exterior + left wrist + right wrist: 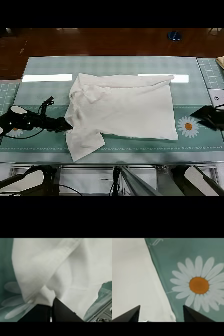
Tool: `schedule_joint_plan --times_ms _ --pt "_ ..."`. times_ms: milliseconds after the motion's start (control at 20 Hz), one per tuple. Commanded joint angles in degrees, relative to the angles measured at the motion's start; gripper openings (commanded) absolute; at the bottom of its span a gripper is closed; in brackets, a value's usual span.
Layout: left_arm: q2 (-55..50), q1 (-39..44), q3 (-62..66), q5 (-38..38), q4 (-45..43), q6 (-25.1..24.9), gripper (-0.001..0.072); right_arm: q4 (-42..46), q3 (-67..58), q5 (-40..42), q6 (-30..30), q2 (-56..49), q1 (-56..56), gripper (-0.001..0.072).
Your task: Fold the shirts.
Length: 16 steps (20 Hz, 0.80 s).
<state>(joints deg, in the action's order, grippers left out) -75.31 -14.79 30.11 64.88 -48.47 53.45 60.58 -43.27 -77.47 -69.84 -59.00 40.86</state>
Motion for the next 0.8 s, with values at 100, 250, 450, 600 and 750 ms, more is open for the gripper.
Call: schedule_joint_plan --times_ms 100,250,450,600,750 --pt "-0.02 0.04 0.04 -1.33 -1.86 -1.44 0.0026 -3.54 11.67 -0.37 4.37 0.07 2.54 0.0590" --pt "-0.02 0.04 0.04 -1.20 -1.86 -2.08 0.0027 -2.16 13.64 0.59 4.00 0.04 2.54 0.0589" --pt "-0.02 0.04 0.04 -1.18 -1.81 -2.89 0.0027 -2.21 17.53 2.21 2.91 0.04 2.51 0.0588" --pt "-0.02 0.04 0.04 -1.18 -1.64 -2.89 0.0027 -5.70 21.75 6.23 1.57 0.00 2.47 0.0573" --pt "-0.02 0.04 0.04 -1.18 1.01 -4.04 0.0027 -14.36 25.11 12.09 -0.70 0.00 2.47 0.0564"
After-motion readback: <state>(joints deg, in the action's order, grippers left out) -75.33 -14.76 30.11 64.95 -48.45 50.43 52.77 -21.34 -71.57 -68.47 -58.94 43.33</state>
